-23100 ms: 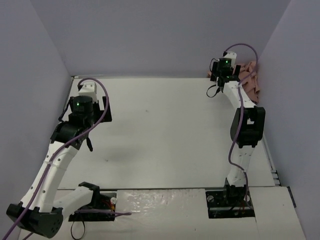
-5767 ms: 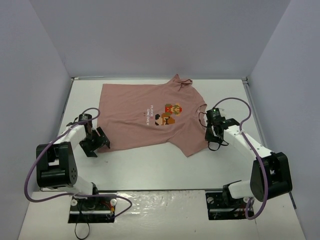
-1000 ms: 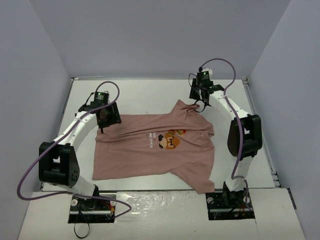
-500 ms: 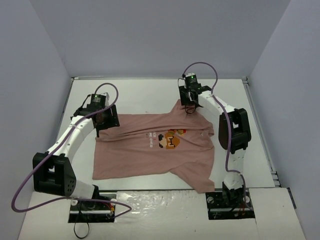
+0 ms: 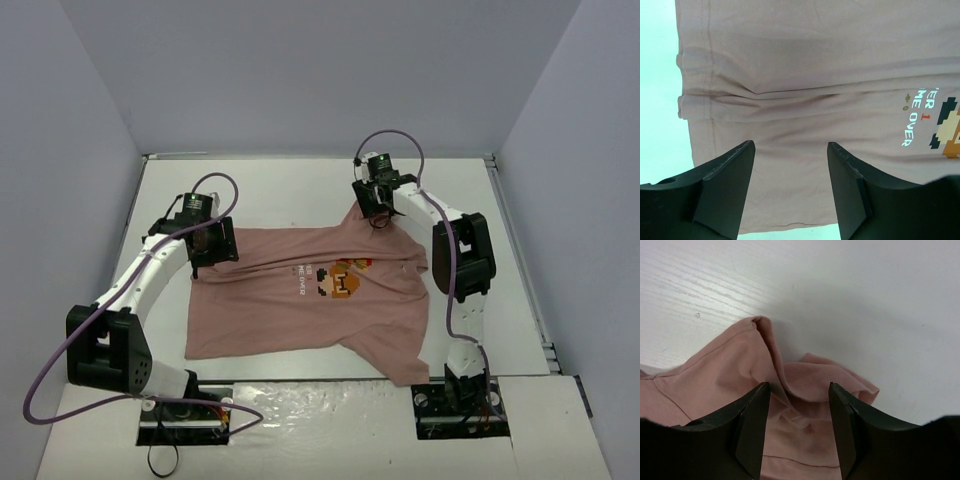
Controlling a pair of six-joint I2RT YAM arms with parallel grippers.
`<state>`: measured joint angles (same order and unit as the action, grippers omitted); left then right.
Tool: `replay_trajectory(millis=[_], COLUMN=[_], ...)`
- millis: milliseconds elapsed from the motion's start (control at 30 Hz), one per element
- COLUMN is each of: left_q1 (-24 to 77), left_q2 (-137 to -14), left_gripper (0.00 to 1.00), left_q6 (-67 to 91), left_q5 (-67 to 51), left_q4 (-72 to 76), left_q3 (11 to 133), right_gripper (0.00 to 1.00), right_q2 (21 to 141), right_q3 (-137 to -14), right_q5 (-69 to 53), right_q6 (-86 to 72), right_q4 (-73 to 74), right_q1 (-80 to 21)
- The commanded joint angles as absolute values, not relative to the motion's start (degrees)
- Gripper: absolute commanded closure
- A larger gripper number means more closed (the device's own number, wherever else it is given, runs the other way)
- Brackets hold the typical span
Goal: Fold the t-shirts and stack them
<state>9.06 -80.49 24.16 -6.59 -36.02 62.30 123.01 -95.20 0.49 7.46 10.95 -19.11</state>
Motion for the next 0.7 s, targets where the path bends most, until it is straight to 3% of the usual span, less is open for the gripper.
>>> replay_trajectory(millis=[0,100,200,333,667], left_q1=[9.41,9.49,9.44,9.41,9.43], left_q2=[-78.84,-79.10,-79.10,-78.74,-77.50], left_gripper=[0.43,0.43,0.43,0.43,0.43], left_q6=[23.11,22.94,22.71,22.23,21.68], left_q5=[-6.50,-6.57,-6.31,-5.79,-4.66], left_q4=[-36.21,-36.50,-36.90,-37.55,-38.81], left_q3=[62.93,62.82,62.70,62.48,61.23], right_gripper=[0.56,0.67,0.87,1.00,1.00], right_q2=[123.23,124.48,126.27,129.01,138.51], right_q3=[-99.50,-100.36,-101.78,-105.63,-122.75], right_q5=[-2.28,-2.71,-3.09,-3.61,-3.03], right_q6=[11.34,12.11,12.46,13.24,16.37], right_q4=[9.84,9.84,9.84,9.93,9.96], right_q1=[-18.81,-18.75,-18.81,-18.90,-19.13])
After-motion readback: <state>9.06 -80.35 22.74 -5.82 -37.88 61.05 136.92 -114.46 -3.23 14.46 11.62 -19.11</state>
